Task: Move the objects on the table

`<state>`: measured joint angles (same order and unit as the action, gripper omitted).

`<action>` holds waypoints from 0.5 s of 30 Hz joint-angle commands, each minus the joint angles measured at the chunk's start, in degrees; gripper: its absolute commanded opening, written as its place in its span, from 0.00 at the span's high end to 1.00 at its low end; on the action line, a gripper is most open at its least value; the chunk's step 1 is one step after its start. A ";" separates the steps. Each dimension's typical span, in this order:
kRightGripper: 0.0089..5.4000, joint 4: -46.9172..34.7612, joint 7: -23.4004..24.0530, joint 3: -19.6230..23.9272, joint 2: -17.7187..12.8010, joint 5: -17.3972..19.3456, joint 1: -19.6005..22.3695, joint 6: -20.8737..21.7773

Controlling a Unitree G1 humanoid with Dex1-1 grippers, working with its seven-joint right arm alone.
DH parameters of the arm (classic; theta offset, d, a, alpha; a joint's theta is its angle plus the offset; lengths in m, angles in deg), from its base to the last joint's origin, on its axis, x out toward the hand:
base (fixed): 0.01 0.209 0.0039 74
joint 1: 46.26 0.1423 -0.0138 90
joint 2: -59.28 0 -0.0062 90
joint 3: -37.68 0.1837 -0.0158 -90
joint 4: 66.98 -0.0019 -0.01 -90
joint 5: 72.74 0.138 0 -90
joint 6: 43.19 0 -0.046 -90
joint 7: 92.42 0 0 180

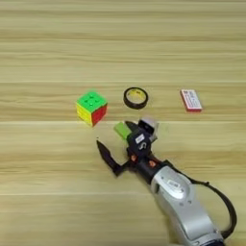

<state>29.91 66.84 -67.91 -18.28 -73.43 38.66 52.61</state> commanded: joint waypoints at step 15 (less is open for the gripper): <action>0.03 1.69 1.32 2.56 -0.34 0.22 3.17 1.06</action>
<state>32.27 67.88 -66.01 -18.30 -73.37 40.47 53.78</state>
